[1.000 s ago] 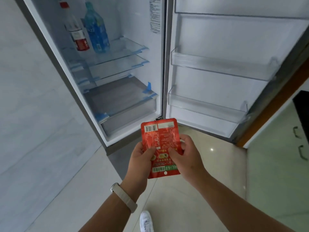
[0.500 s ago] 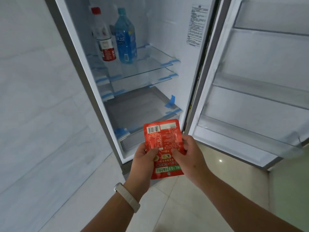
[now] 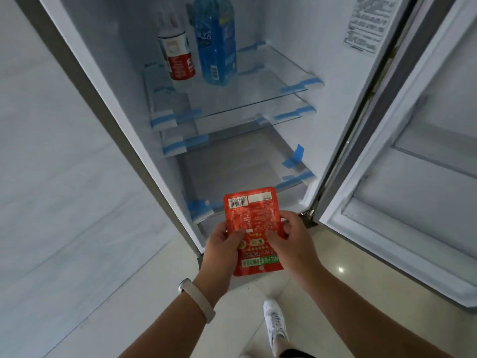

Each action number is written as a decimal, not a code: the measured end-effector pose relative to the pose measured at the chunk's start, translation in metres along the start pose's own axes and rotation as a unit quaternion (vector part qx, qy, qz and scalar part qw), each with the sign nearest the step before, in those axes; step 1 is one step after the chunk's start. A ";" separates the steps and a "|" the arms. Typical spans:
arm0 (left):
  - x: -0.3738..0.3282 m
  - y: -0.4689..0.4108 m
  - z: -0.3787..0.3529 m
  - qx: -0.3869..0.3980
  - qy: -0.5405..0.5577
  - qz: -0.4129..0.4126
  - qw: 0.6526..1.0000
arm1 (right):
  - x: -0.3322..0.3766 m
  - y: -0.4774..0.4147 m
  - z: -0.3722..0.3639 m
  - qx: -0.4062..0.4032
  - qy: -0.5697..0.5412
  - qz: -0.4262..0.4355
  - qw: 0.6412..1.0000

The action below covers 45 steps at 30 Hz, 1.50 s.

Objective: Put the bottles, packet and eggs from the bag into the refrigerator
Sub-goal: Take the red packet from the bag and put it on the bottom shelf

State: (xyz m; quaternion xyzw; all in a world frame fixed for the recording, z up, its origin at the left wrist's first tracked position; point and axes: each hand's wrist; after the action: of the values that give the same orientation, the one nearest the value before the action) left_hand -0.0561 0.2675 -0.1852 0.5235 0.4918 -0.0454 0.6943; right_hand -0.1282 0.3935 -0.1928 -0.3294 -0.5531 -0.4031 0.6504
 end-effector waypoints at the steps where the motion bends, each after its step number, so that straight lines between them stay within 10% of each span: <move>1: -0.004 -0.006 -0.004 -0.008 0.003 0.003 1.000 | -0.003 -0.010 0.001 0.012 -0.001 -0.002 1.000; 19: -0.067 -0.099 -0.023 -0.147 0.053 -0.039 0.987 | -0.026 -0.170 -0.015 0.165 0.021 0.036 0.985; 45: -0.107 -0.288 -0.019 -0.215 -0.076 -0.092 0.969 | -0.091 -0.334 -0.074 0.165 0.265 0.110 0.944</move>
State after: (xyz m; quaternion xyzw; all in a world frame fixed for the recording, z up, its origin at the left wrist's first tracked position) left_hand -0.2894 0.1051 -0.3035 0.3099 0.4816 -0.0418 0.8187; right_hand -0.3972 0.1909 -0.3009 -0.1577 -0.3799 -0.3047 0.8591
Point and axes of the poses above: each hand's wrist, its own y-axis away from the middle knuckle, its own z-axis out of the back of the hand, x = y × z, and after that the axes turned 13 degrees about z, right-handed
